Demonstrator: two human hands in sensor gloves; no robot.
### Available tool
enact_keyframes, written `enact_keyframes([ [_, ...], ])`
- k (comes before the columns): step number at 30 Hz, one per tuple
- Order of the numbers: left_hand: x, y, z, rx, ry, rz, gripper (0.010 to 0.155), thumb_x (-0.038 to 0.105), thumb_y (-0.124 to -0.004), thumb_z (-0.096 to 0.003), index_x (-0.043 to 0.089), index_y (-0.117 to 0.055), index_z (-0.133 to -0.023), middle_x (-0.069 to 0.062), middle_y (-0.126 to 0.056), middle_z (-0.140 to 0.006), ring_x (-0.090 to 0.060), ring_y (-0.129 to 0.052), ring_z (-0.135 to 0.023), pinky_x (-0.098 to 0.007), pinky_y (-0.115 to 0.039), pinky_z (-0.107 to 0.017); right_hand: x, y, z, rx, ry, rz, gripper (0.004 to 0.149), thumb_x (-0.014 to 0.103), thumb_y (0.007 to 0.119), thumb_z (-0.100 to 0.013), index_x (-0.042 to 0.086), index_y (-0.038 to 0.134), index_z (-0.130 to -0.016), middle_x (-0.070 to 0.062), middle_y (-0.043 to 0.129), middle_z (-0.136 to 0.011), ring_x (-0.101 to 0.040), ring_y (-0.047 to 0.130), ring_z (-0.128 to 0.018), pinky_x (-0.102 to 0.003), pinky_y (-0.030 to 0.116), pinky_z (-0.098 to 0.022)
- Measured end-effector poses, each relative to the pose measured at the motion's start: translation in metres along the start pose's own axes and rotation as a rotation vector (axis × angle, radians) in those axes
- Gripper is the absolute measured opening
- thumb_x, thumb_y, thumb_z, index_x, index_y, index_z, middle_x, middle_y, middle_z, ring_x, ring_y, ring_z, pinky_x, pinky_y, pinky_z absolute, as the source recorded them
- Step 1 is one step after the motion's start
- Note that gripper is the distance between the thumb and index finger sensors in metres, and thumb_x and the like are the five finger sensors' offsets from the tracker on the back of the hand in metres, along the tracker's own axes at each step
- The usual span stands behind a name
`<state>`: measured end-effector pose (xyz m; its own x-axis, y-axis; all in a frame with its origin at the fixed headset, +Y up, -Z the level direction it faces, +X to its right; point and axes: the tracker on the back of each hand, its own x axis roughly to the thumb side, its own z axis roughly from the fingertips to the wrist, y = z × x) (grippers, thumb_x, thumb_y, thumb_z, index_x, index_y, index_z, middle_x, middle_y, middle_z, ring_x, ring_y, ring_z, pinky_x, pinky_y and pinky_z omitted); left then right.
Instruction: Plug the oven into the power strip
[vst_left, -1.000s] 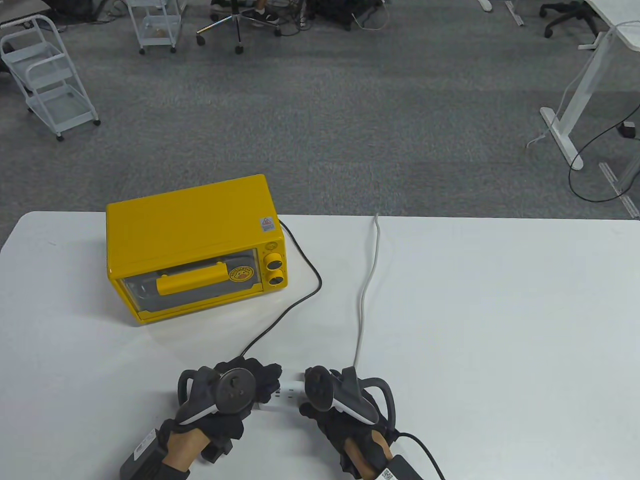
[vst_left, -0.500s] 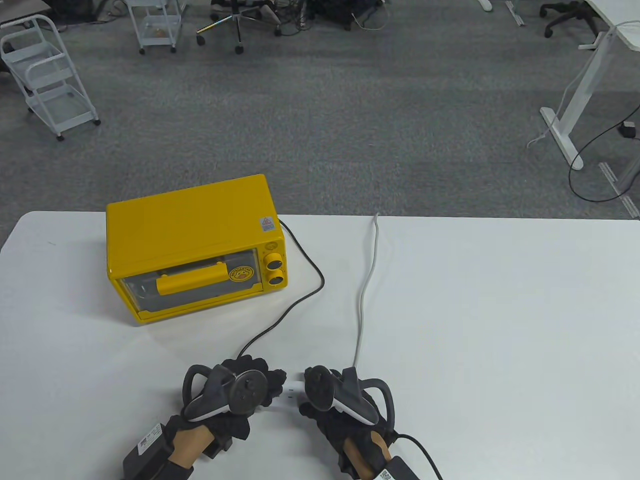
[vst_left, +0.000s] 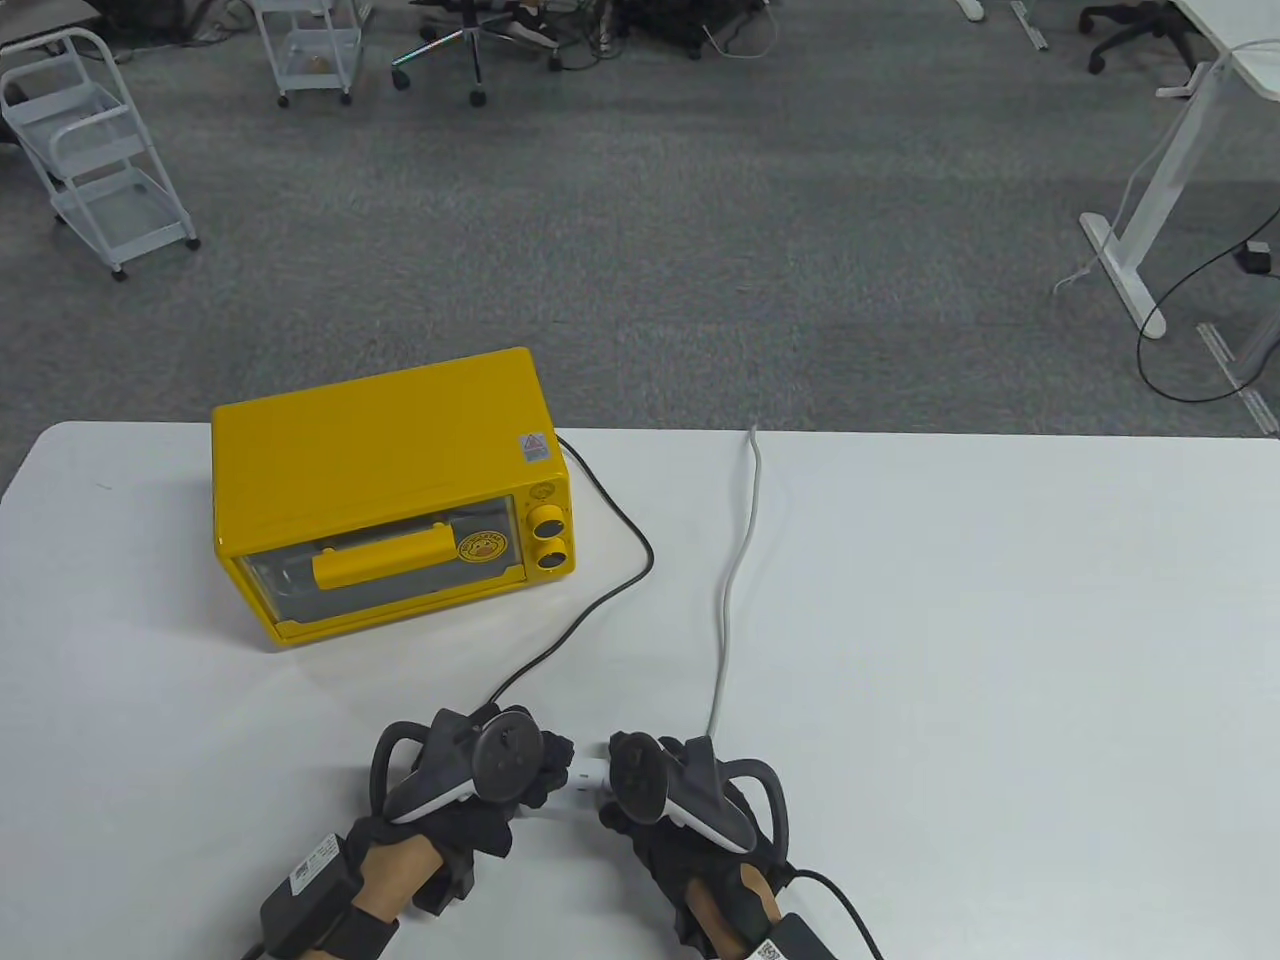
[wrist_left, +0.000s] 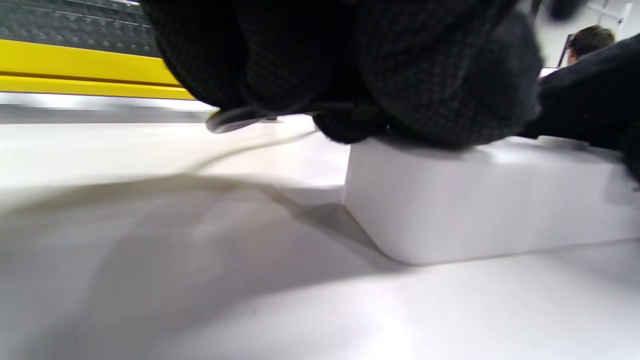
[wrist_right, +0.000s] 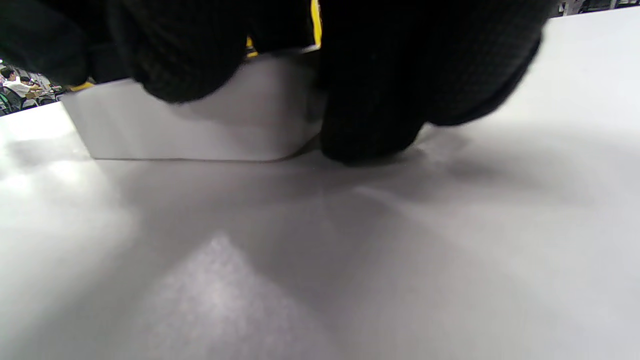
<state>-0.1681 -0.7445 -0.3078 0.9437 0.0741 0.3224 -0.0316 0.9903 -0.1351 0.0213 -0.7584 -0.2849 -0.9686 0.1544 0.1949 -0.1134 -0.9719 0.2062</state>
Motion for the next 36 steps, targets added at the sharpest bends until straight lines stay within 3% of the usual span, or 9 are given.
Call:
enact_keyframes([
  [8, 0.009, 0.001, 0.01, 0.027, 0.014, -0.082, 0.057, 0.043, -0.085, -0.0331, 0.045, -0.085, -0.09, 0.006, -0.092, -0.086, -0.012, -0.09, -0.065, -0.05, -0.076, -0.068, -0.001, 0.001, 0.001, -0.003, 0.002, -0.004, 0.07, 0.049, 0.075, -0.041, 0.031, 0.059, -0.107, -0.017, 0.075, -0.094, -0.019, 0.096, -0.06, -0.042, 0.084, -0.051],
  [12, 0.005, 0.008, 0.023, 0.061, 0.013, -0.072, 0.069, 0.05, -0.08, -0.0374, 0.041, -0.071, -0.105, 0.007, -0.075, -0.112, -0.012, -0.087, -0.072, -0.049, -0.075, -0.069, -0.002, 0.001, 0.001, -0.001, -0.003, -0.014, 0.071, 0.05, 0.076, -0.041, 0.031, 0.059, -0.107, -0.016, 0.075, -0.096, -0.019, 0.096, -0.061, -0.043, 0.083, -0.051],
  [14, 0.0, 0.015, 0.03, 0.085, 0.021, -0.014, 0.072, 0.052, -0.077, -0.0388, 0.039, -0.066, -0.108, 0.007, -0.069, -0.117, -0.014, -0.086, -0.076, -0.049, -0.074, -0.069, -0.002, 0.001, 0.001, 0.0, -0.003, -0.017, 0.071, 0.05, 0.076, -0.041, 0.032, 0.059, -0.107, -0.016, 0.075, -0.096, -0.019, 0.095, -0.061, -0.043, 0.083, -0.051],
  [18, -0.018, 0.03, 0.047, 0.139, 0.064, 0.04, 0.071, 0.055, -0.072, -0.0404, 0.04, -0.063, -0.11, 0.008, -0.061, -0.122, -0.02, -0.082, -0.092, -0.051, -0.071, -0.071, -0.002, 0.001, 0.0, 0.003, -0.01, -0.023, 0.071, 0.05, 0.076, -0.041, 0.032, 0.059, -0.107, -0.016, 0.075, -0.096, -0.019, 0.095, -0.06, -0.043, 0.084, -0.051],
  [24, -0.064, 0.026, 0.071, 0.136, 0.161, 0.112, 0.078, 0.059, -0.068, -0.0402, 0.041, -0.052, -0.114, 0.01, -0.04, -0.131, -0.035, -0.051, -0.118, -0.062, -0.054, -0.079, -0.003, 0.002, 0.0, 0.003, -0.019, -0.021, 0.071, 0.051, 0.076, -0.041, 0.032, 0.059, -0.107, -0.016, 0.075, -0.096, -0.019, 0.095, -0.061, -0.044, 0.083, -0.051],
  [30, -0.102, 0.008, 0.076, 0.07, 0.258, 0.157, 0.082, 0.061, -0.065, -0.0393, 0.04, -0.044, -0.116, 0.008, -0.03, -0.133, -0.039, -0.034, -0.122, -0.068, -0.043, -0.08, -0.005, 0.002, 0.001, -0.01, -0.041, -0.017, 0.071, 0.052, 0.075, -0.042, 0.031, 0.058, -0.108, -0.016, 0.075, -0.096, -0.019, 0.094, -0.061, -0.044, 0.083, -0.052],
  [36, -0.109, -0.003, 0.069, 0.011, 0.289, 0.152, 0.082, 0.06, -0.064, -0.0396, 0.039, -0.043, -0.116, 0.007, -0.028, -0.132, -0.039, -0.031, -0.122, -0.069, -0.041, -0.08, -0.009, 0.0, 0.007, -0.037, -0.071, 0.002, 0.068, 0.051, 0.073, -0.046, 0.029, 0.057, -0.108, -0.017, 0.075, -0.099, -0.023, 0.096, -0.065, -0.046, 0.083, -0.053],
])
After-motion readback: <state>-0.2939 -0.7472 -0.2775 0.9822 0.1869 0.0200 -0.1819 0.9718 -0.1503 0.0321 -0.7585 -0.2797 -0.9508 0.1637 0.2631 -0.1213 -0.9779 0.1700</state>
